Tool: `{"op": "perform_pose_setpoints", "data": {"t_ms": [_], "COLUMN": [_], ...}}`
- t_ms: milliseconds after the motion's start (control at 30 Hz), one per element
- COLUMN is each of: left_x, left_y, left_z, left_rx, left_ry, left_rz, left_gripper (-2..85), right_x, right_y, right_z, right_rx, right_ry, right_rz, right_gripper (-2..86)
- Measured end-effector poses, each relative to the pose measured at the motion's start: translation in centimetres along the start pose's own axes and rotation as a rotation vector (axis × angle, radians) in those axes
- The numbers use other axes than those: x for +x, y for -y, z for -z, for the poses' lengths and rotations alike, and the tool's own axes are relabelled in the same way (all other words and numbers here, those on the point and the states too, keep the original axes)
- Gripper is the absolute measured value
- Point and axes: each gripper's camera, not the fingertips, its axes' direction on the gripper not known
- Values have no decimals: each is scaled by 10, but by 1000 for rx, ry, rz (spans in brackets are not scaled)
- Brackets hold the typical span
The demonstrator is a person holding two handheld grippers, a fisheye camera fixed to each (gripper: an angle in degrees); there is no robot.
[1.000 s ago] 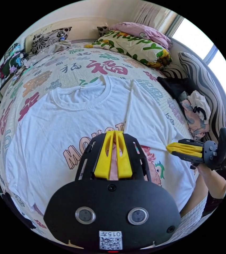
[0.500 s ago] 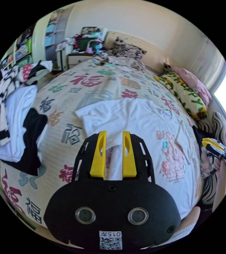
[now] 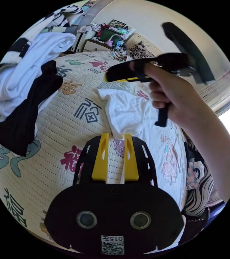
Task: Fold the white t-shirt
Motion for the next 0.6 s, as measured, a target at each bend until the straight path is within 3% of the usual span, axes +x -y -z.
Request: {"op": "perform_pose_setpoints", "data": {"t_ms": [233, 367, 600], "left_x": [-20, -27, -9], "left_y": [-8, -14, -13], "left_z": [6, 13, 46], "left_rx": [-9, 11, 82], "left_ry": [-87, -88, -67], "left_rz": [18, 15, -65], "left_gripper": [64, 13, -4], "right_x": [-6, 17, 103], "right_y": [33, 39, 8], "right_z": [-31, -20, 37], "right_rx": [-108, -65, 122], "right_ry": [-21, -1, 98], "right_rz": [38, -20, -208], "right_gripper": [38, -4, -9]}}
